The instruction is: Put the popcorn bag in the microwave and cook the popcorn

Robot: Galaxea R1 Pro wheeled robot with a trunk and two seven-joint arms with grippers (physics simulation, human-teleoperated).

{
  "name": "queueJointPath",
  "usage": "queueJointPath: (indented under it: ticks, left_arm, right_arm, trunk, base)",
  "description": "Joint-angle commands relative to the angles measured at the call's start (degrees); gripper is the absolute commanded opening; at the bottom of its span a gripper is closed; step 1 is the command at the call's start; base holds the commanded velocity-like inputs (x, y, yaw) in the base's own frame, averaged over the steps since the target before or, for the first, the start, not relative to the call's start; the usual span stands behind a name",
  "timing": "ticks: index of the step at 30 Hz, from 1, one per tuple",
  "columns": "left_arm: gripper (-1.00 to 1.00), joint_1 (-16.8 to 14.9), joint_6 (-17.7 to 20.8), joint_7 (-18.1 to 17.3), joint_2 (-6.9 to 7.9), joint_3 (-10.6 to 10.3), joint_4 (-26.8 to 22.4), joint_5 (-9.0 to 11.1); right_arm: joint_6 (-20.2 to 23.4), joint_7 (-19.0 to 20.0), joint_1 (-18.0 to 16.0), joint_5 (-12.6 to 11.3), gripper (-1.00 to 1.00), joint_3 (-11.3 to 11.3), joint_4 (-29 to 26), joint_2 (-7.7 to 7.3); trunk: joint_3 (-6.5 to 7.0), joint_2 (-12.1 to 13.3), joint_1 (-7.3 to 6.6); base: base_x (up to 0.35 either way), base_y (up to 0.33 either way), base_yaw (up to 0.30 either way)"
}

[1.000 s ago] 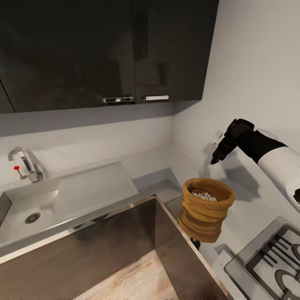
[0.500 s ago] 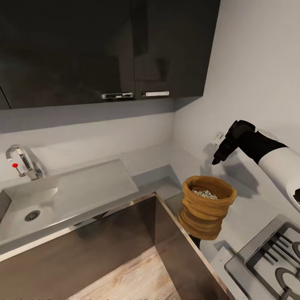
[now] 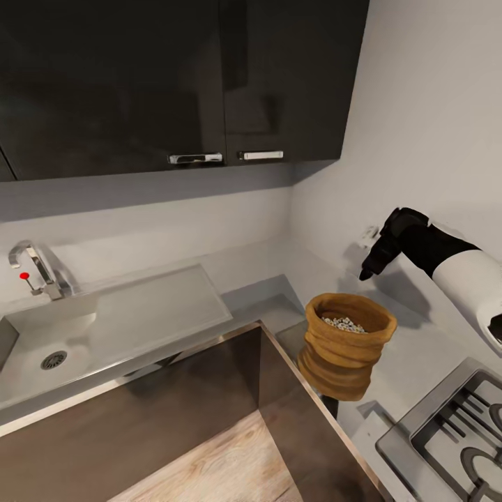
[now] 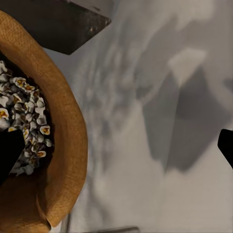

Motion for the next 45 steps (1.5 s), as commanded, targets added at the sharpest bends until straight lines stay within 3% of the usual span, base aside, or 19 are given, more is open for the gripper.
queueJointPath:
  ticks: [1,10,20,45]
  left_arm:
    - [1.00,-0.05,-0.18,0.07,-0.03,0.07,0.03,0.09]
    - [1.00,-0.05,-0.18,0.07,-0.04,0.07,0.03,0.09]
    - [1.00,-0.05,-0.18,0.07,-0.05,0.04,0.03,0.09]
    - [1.00,0.07,-0.19,0.07,-0.04,0.07,0.03,0.09]
  right_arm:
    - [0.07,0.48,-0.03,0.52,1.00,0.15,-0.11,-0.06]
    - [-1.51,0.02,1.87,0.66,1.00,0.01,0.28,-0.21]
    - [-3.33,-2.70,2.08,1.18,1.00,0.30,6.98,0.02]
    - [-3.43,-4.24,2.48,1.40,1.00,0.68,14.40,-0.23]
  trunk:
    - [-0.17,-0.12,0.03]
    - [-0.89,-0.12,0.03]
    - [-1.02,-0.12,0.03]
    - [-1.02,-0.12,0.03]
  base:
    - [0.000,0.000,0.000]
    - [0.000,0.000,0.000]
    - [0.000,0.000,0.000]
    - [0.000,0.000,0.000]
